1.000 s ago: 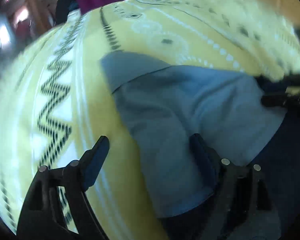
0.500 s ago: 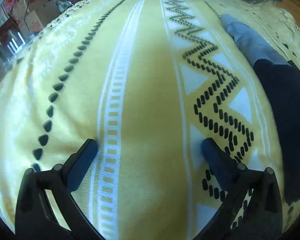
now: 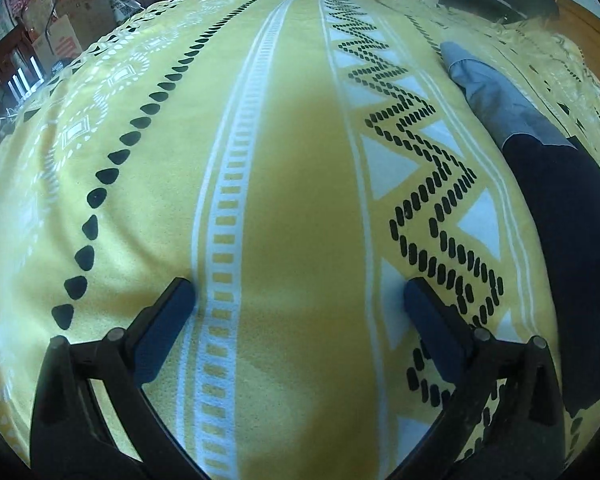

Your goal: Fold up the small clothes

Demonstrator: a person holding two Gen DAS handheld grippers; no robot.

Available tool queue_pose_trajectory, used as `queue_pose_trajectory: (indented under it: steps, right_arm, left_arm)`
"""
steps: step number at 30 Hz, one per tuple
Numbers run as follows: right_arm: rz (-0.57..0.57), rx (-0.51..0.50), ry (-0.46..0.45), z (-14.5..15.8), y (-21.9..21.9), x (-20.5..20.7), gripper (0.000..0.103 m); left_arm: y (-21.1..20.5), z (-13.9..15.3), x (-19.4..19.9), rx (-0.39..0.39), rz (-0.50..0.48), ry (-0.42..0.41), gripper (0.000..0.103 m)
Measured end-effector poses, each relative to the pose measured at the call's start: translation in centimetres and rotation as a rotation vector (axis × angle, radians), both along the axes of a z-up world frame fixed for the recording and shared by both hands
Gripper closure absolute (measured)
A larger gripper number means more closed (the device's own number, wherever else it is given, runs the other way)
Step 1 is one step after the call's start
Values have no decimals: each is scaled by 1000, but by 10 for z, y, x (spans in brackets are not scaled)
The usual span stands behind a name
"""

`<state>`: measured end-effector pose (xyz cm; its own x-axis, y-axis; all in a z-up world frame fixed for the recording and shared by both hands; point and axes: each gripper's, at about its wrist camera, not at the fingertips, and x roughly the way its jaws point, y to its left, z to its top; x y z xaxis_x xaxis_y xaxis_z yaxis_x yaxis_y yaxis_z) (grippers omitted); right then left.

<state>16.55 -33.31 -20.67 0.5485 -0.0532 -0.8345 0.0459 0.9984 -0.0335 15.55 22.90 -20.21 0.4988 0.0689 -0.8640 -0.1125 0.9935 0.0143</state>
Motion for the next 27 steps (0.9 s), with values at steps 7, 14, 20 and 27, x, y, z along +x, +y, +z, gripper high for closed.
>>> queue_pose_trajectory:
  steps: [7, 14, 20, 27]
  right_arm:
    - [-1, 1, 0, 0, 2, 0, 0]
    - [-1, 1, -1, 1, 2, 0, 0]
    - [-1, 0, -1, 1, 2, -1, 0]
    - [-1, 0, -1, 1, 2, -1, 0]
  left_arm:
    - [1, 1, 0, -3, -6, -2, 0]
    - [16, 8, 6, -93, 4, 15, 0]
    - [56, 9, 34, -232, 134, -18, 0]
    - [30, 1, 35, -52, 72, 16, 0]
